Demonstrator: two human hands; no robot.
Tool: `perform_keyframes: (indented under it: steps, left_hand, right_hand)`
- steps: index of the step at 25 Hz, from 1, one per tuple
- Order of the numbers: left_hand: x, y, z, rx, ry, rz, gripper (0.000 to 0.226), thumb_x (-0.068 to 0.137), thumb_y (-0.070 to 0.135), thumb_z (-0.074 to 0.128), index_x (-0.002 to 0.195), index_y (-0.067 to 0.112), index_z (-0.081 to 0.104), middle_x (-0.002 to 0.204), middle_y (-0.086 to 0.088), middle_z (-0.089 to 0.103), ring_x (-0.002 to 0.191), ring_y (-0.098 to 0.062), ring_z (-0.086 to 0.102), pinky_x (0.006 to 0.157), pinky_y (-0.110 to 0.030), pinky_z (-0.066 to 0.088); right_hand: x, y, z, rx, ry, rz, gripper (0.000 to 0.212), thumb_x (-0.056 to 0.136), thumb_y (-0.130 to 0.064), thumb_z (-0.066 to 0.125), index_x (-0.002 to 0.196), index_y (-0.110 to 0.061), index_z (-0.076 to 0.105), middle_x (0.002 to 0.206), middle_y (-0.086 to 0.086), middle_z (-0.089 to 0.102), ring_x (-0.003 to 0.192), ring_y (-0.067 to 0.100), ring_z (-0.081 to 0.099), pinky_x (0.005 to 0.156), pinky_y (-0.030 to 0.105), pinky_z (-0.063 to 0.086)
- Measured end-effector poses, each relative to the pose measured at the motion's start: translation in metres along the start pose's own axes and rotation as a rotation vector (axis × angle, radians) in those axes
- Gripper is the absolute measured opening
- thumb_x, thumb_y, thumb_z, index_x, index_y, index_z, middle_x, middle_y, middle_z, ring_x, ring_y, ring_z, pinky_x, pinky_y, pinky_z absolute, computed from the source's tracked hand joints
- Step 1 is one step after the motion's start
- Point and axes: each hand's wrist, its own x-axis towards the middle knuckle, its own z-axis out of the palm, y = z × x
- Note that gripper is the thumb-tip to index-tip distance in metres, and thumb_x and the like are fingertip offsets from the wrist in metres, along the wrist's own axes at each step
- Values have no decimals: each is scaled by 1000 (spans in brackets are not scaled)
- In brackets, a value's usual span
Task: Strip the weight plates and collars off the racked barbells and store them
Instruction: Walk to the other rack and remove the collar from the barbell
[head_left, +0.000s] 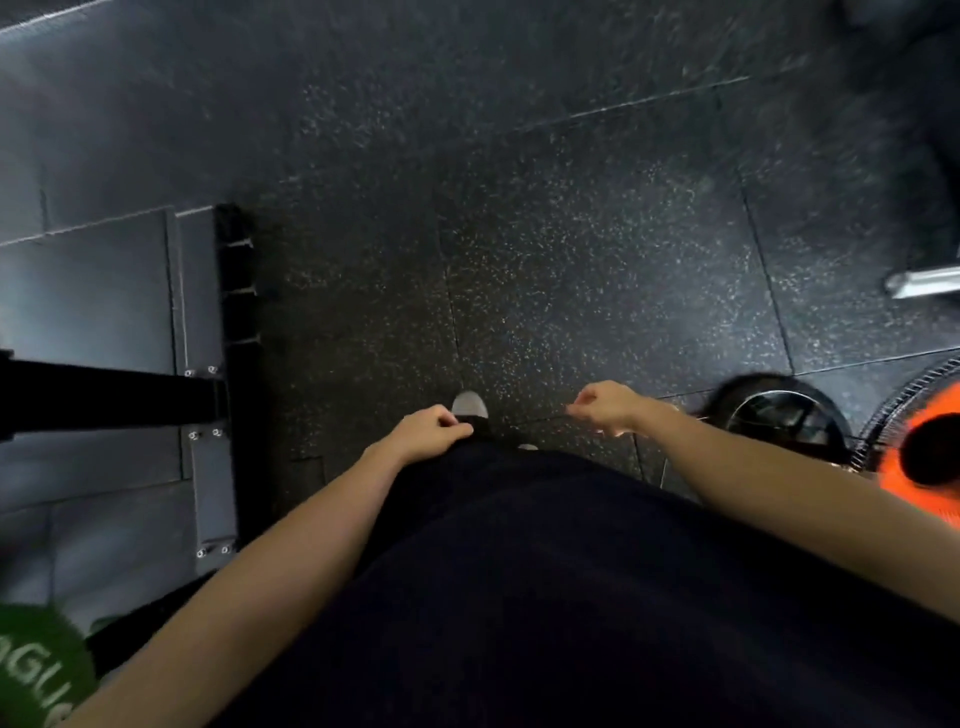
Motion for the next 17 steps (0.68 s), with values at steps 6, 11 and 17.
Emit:
perform_keyframes:
  steps: [6, 11, 17]
  left_hand:
    - [79, 65, -77, 8, -57, 1, 40, 94, 51, 51, 124, 25, 57, 129, -1, 57, 115, -20, 54, 93, -30, 41]
    - [163, 132, -206, 64, -18, -13, 41, 94, 51, 50, 121, 22, 59, 129, -4, 58, 114, -22, 55, 92, -33, 41]
    - [225, 221, -341, 76, -7, 61, 37, 97, 42, 50, 124, 17, 56, 129, -5, 57, 113, -22, 53, 95, -36, 42]
  right_hand:
    - [57, -20, -82, -15, -102, 89, 32, 96, -33, 54, 112, -7, 64, 101, 17, 66, 77, 26, 63, 73, 37, 56]
    - [120, -84, -229, -54, 19, 40, 35, 96, -33, 53, 116, -6, 63, 118, 14, 64, 103, 31, 63, 88, 37, 50]
    - [175, -149, -383, 34, 186, 2, 35, 96, -32, 51, 122, -10, 59, 129, 12, 58, 115, 30, 55, 92, 37, 44]
